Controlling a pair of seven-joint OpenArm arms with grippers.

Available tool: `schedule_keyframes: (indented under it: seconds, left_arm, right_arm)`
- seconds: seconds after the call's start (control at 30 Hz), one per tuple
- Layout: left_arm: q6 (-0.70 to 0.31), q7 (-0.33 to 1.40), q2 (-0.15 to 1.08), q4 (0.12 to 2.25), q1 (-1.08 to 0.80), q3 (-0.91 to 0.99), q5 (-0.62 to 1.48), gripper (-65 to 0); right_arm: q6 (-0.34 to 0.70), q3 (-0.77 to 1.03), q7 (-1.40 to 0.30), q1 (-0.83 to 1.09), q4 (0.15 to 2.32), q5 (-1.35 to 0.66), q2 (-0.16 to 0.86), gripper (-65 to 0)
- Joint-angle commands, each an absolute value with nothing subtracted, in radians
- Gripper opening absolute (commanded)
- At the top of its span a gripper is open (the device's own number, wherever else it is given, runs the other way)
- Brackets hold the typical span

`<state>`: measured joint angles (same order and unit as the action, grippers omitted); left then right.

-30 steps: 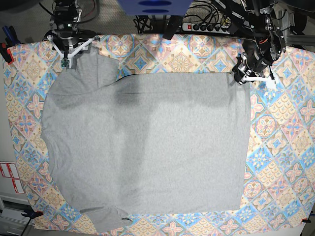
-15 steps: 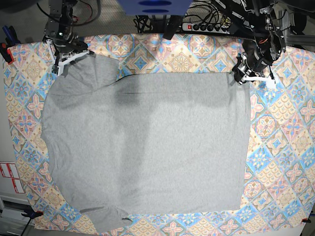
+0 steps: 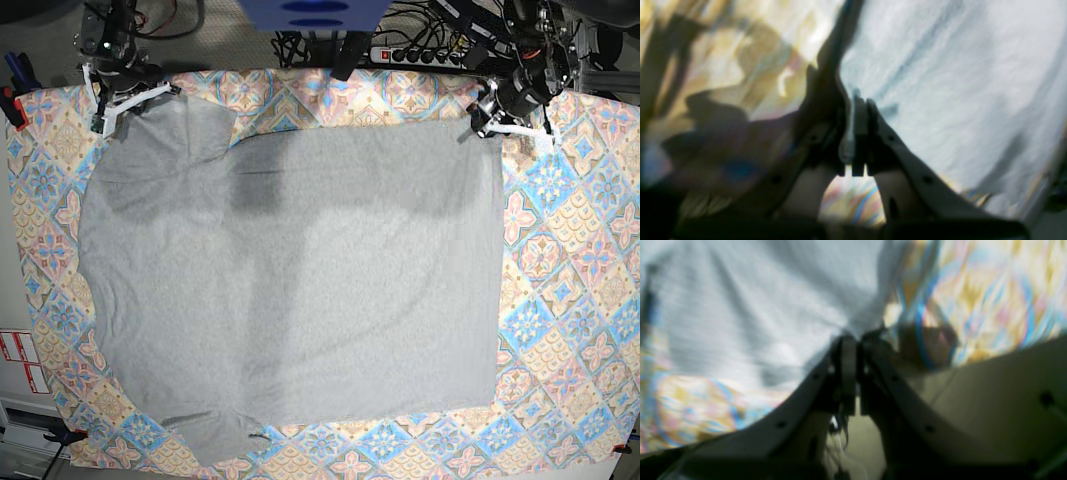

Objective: Fold the T-shirt properly
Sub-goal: 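Lower both grippers and pinch the shirt body near each shoulder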

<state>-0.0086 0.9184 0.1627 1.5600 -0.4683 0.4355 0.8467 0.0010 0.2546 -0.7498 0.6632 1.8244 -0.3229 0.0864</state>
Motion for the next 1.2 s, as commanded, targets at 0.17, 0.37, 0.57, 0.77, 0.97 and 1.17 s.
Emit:
schedule_keyframes:
  seconds: [0.17, 0.37, 0.57, 0.77, 0.97, 1.17]
  left_arm:
    - [0.002, 0.915, 0.217, 1.62, -0.556, 0.447, 0.837, -65.0]
    - [0.001, 0.914, 0.242, 1.62, -0.585, 0.475, 0.837, -65.0]
    - [0.001, 0.914, 0.242, 1.698, -0.576, 0.473, 0.837, -65.0]
    - [0.001, 0.921, 0.237, 1.773, -0.484, 0.467, 0.837, -65.0]
    - [0.001, 0.921, 0.237, 1.767, -0.36, 0.466, 0.831, -65.0]
    - [0.001, 0.921, 0.237, 1.719, -0.248, 0.433, 0.828, -65.0]
  right_arm:
    - [-0.002, 0.26, -0.75, 0.751, 1.876, -0.323, 0.091, -65.0]
    - [-0.002, 0.294, -0.69, 0.823, 1.893, -0.325, 0.091, -65.0]
    - [-0.002, 0.302, -0.685, 0.828, 1.899, -0.325, 0.093, -65.0]
    - [-0.002, 0.303, -0.685, 0.697, 1.931, -0.325, 0.107, -65.0]
    - [-0.002, 0.298, -0.691, 0.524, 1.929, -0.325, 0.128, -65.0]
    - [-0.002, 0.298, -0.693, 0.366, 1.922, -0.325, 0.128, -65.0]
